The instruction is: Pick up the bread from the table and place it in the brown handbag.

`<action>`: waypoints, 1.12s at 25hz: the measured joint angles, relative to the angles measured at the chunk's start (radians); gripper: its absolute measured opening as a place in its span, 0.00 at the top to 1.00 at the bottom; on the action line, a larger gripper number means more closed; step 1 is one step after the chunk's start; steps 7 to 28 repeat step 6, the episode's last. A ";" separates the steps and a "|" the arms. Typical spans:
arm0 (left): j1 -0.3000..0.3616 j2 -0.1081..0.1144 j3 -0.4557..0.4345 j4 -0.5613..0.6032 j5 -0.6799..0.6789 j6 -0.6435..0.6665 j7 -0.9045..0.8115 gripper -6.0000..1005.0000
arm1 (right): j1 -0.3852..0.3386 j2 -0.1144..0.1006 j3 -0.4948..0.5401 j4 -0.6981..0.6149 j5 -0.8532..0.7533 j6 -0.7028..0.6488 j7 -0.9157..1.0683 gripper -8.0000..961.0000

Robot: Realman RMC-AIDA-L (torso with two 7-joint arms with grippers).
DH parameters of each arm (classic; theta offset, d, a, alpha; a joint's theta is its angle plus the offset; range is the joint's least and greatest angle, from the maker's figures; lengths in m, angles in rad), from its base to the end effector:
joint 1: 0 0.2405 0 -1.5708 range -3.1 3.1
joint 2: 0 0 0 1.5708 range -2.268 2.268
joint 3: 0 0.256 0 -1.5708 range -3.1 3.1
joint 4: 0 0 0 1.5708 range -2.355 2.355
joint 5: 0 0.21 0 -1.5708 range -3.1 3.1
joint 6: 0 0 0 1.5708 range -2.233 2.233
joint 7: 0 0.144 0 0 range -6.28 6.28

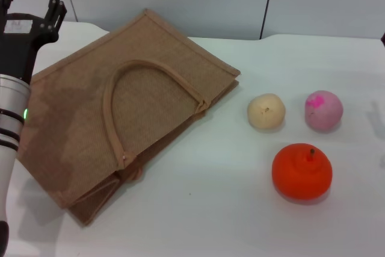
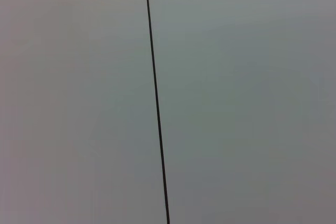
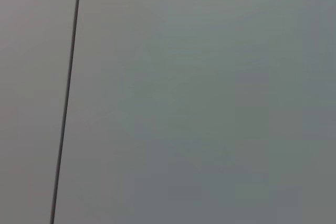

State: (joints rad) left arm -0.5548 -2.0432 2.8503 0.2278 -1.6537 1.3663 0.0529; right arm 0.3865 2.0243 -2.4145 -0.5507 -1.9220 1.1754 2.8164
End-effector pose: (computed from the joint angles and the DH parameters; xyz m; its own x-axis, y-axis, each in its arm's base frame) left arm -0.2946 0.3553 0.0163 0.7114 -0.2710 0.6484 0.6728 -0.0040 -0.7398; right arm 0.2816 0.3429 -0.0052 0.7561 0.1881 -0.6269 -0.6401 0.0123 -0.7682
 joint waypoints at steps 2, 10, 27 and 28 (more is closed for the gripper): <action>0.000 0.000 0.000 0.000 0.000 0.000 0.000 0.19 | 0.000 0.000 0.000 0.000 0.000 0.000 0.000 0.07; 0.001 0.000 0.000 0.001 0.000 0.000 0.001 0.19 | 0.000 0.001 0.000 0.000 0.000 0.000 0.000 0.07; 0.001 0.000 0.000 0.001 0.000 0.000 0.001 0.19 | 0.000 0.001 0.000 0.000 0.000 0.000 0.000 0.07; 0.001 0.000 0.000 0.001 0.000 0.000 0.001 0.19 | 0.000 0.001 0.000 0.000 0.000 0.000 0.000 0.07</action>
